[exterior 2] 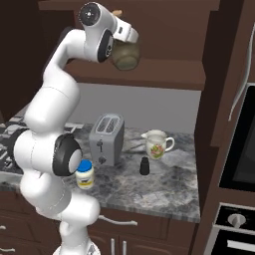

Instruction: There are various items on the counter. Only move the condiments/shakers into the cabinet.

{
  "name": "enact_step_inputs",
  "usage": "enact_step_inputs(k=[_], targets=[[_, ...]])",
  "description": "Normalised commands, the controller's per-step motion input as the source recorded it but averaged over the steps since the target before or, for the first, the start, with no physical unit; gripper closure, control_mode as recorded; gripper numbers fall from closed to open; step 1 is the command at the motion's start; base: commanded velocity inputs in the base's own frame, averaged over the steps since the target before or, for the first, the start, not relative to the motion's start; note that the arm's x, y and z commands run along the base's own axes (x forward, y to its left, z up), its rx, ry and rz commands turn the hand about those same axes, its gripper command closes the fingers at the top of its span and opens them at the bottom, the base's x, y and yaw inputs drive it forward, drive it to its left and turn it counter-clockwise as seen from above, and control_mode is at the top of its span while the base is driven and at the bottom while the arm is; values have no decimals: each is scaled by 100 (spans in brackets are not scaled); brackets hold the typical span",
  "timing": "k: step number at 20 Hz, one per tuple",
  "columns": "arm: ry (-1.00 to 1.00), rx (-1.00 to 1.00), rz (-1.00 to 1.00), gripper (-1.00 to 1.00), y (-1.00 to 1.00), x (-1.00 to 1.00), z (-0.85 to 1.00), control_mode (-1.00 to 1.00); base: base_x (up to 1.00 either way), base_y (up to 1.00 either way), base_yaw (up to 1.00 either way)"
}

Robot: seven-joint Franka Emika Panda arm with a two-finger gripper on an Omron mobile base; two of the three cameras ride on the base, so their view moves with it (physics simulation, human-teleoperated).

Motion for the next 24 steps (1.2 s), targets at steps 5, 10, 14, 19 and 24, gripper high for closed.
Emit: enact_step_inputs(k=[5,10,14,19,24], targets=[[0,-9,0,-100,0,-80,-50,-100,0,0,0],[0,0,0,-100,-3,-83,-28,-100,0,0,0],[1,0,0,-100,-1,-100,-6,-100,0,0,0],[0,4,0,-100,0,-100,15,-100,0,0,0],[-2,11,0,-100,-13,-100,18,-100,0,0,0]])
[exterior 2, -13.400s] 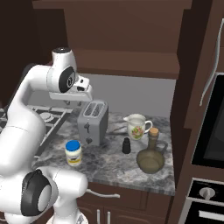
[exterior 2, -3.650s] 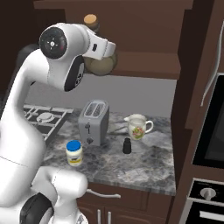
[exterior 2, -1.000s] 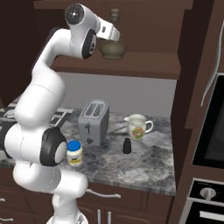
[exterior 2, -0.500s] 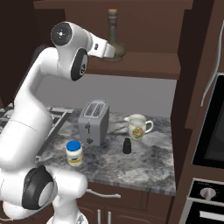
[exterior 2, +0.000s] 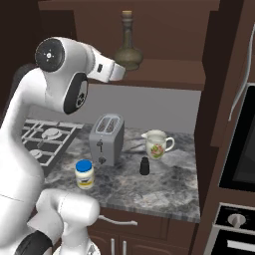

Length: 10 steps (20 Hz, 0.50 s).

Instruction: There are various items on the counter. Only move the condiments/shakers into the cabinet.

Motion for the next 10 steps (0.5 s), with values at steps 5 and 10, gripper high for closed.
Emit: enact_step_inputs(k=[5,10], targets=[[7,3,0,-100,1,-100,2,-100,0,0,0],[15,-2,0,-100,8,-97,-34,-100,0,0,0]])
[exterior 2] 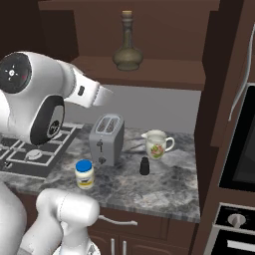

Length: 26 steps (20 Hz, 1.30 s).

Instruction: There are various items on the counter. Only move the condiments/shakers into the cabinet.

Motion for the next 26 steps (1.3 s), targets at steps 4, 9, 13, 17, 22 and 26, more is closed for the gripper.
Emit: enact_step_inputs(k=[4,9,13,17,22,26], targets=[[27,-2,9,-100,4,-82,-71,-100,0,0,0],[37,-7,17,-100,25,-30,-89,-100,0,0,0],[20,-10,15,-100,3,10,-55,-100,0,0,0],[22,-14,24,-100,32,0,-90,-100,0,0,0],[13,-4,28,-100,49,8,-62,-100,0,0,0],[0,3,28,-100,30,23,-44,-100,0,0,0]])
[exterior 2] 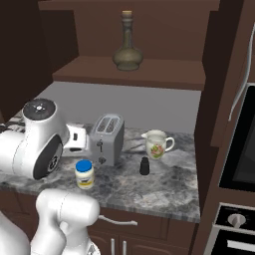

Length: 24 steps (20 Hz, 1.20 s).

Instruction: There are various items on the counter. Only move the condiments/shakers into the cabinet.

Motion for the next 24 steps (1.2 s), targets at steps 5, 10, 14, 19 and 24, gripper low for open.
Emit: enact_step_inputs(k=[5,10,14,19,24], targets=[[0,10,41,-100,6,38,-32,-100,0,0,0],[3,13,57,-100,1,34,-33,-100,0,0,0],[0,12,54,-100,-6,24,-45,-100,0,0,0],[-1,15,43,-100,-18,43,-58,-100,0,0,0],[-16,21,29,-100,-36,33,-27,-100,0,0,0]])
